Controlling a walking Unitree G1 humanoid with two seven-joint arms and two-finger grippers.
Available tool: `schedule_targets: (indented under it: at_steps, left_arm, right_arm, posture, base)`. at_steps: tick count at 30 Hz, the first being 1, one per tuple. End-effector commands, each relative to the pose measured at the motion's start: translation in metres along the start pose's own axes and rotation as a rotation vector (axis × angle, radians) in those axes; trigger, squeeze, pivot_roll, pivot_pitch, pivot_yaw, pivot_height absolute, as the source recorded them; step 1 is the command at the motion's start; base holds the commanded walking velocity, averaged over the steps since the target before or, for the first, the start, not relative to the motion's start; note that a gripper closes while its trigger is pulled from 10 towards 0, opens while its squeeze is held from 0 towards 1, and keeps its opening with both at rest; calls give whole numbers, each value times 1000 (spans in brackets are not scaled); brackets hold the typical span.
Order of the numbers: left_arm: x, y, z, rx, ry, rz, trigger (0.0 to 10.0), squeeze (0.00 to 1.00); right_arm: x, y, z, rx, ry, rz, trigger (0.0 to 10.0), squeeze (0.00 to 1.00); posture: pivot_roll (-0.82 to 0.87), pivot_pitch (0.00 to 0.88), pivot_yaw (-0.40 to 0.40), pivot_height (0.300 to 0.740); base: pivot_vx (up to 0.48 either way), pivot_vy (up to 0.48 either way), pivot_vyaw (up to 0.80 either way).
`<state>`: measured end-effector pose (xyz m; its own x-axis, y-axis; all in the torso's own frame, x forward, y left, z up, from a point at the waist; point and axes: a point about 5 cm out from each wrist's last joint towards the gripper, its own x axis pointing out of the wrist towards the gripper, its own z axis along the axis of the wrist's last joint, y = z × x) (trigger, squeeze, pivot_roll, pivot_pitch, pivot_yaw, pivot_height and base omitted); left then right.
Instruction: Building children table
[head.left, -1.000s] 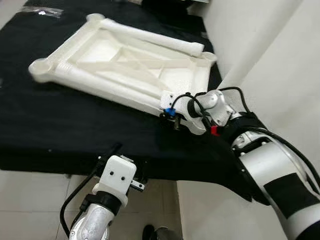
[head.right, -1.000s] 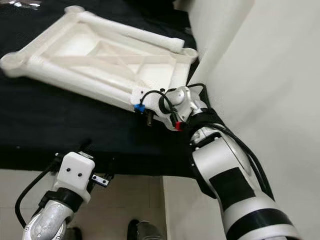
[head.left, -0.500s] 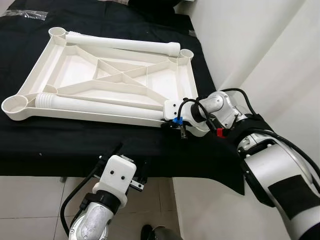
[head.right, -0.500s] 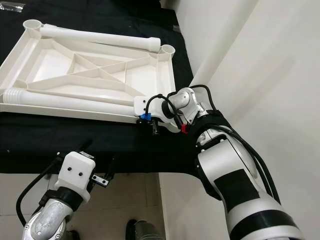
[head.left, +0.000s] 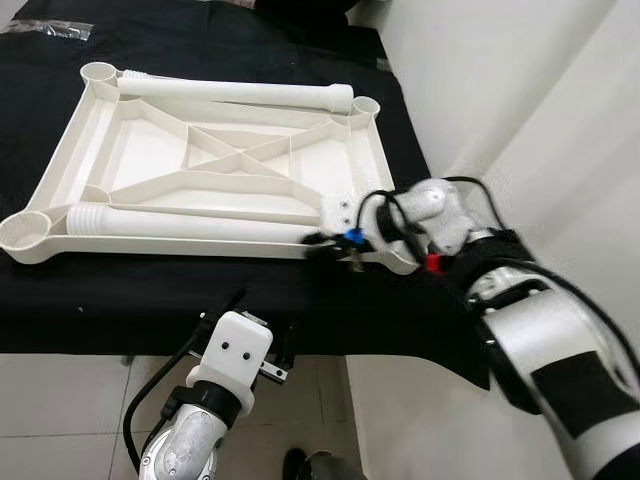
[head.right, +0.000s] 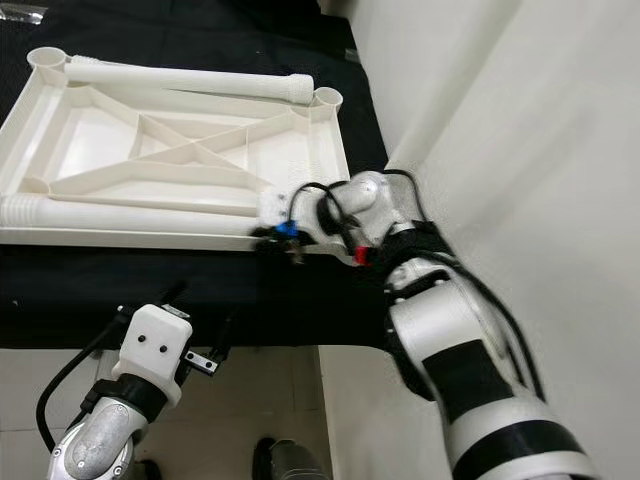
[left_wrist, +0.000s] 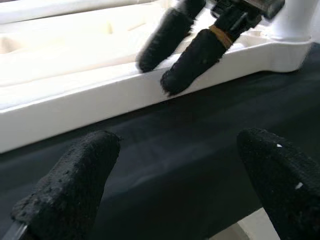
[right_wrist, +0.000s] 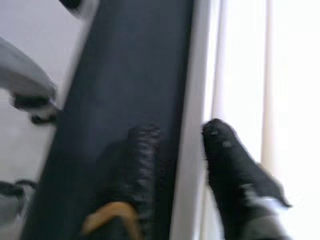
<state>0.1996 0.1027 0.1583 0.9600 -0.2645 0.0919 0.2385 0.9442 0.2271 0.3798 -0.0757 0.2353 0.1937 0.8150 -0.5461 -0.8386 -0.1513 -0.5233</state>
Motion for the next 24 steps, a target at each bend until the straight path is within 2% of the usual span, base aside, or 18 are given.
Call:
schedule_targets:
  at_steps: [1, 3, 4, 8, 10, 11, 13, 14, 15, 16, 18, 19, 21, 24]
  left_arm:
    - [-2, -3, -5, -8, 18, -17, 10000, 0]
    - [-1, -2, -6, -9, 20, -18, 10000, 0]
    - [-1, -2, -7, -9, 21, -18, 10000, 0]
    - [1, -2, -9, -7, 24, -20, 10000, 0]
    - [2, -2, -11, -7, 26, -21, 10000, 0]
    - [3, -1, -12, -12, 30, -19, 10000, 0]
    - [3, -1, -12, -12, 30, -19, 10000, 0]
    - [3, -1, -13, -16, 33, -17, 10000, 0]
    - [3, -1, -13, -16, 33, -17, 10000, 0]
    - [3, 0, -14, -20, 38, -14, 10000, 0]
    - [3, 0, -14, -20, 38, -14, 10000, 0]
    - [4, 1, -15, -29, 41, -7, 10000, 0]
    - [6, 4, -19, -53, 53, 9, 10000, 0]
    - [7, 6, -20, -61, 57, 14, 10000, 0]
  right_arm:
    - [-9, 2, -5, 9, -25, -7, 10000, 1000]
    - [-12, 1, -5, 10, -33, -14, 10000, 1000]
    - [-15, 0, -5, 22, -49, -16, 10000, 0]
    - [-23, -3, -4, 49, -89, -38, 10000, 0]
    - [-33, -10, 1, 92, -161, -98, 10000, 0]
    - [-38, -17, 6, 142, -218, -175, 10000, 0]
    - [-38, -17, 6, 142, -218, -175, 10000, 0]
    - [-41, -21, 8, 178, -256, -226, 10000, 0]
    - [-41, -21, 8, 178, -256, -226, 10000, 0]
    - [-47, -27, 11, 239, -331, -334, 10000, 0]
    - [-47, -27, 11, 239, -331, -334, 10000, 0]
    - [-53, -30, 12, 279, -396, -428, 10000, 0]
    - [-56, -22, 9, 331, -509, -571, 10000, 0]
    - [-53, -15, 8, 356, -541, -585, 10000, 0]
  posture:
    - [72, 170, -195, 740]
    - [73, 167, -193, 740]
    - [73, 154, -190, 740]
    - [74, 138, -187, 740]
    - [77, 128, -185, 740]
    - [77, 115, -181, 740]
    - [77, 115, -181, 740]
    - [77, 115, -181, 740]
    - [77, 115, -181, 740]
    - [80, 105, -173, 740]
    - [80, 105, -173, 740]
    - [79, 103, -170, 740]
    - [80, 94, -153, 740]
    - [79, 88, -145, 740]
  base:
    - [0, 0, 0]
    - [0, 0, 0]
    - [0, 0, 0]
    - [0, 0, 0]
    - [0, 0, 0]
    - [0, 0, 0]
    - [0, 0, 0]
    - [0, 0, 0]
    - [0, 0, 0]
    - [0, 0, 0]
    - [0, 0, 0]
    - [0, 0, 0]
    - [0, 0, 0]
    - [0, 0, 0]
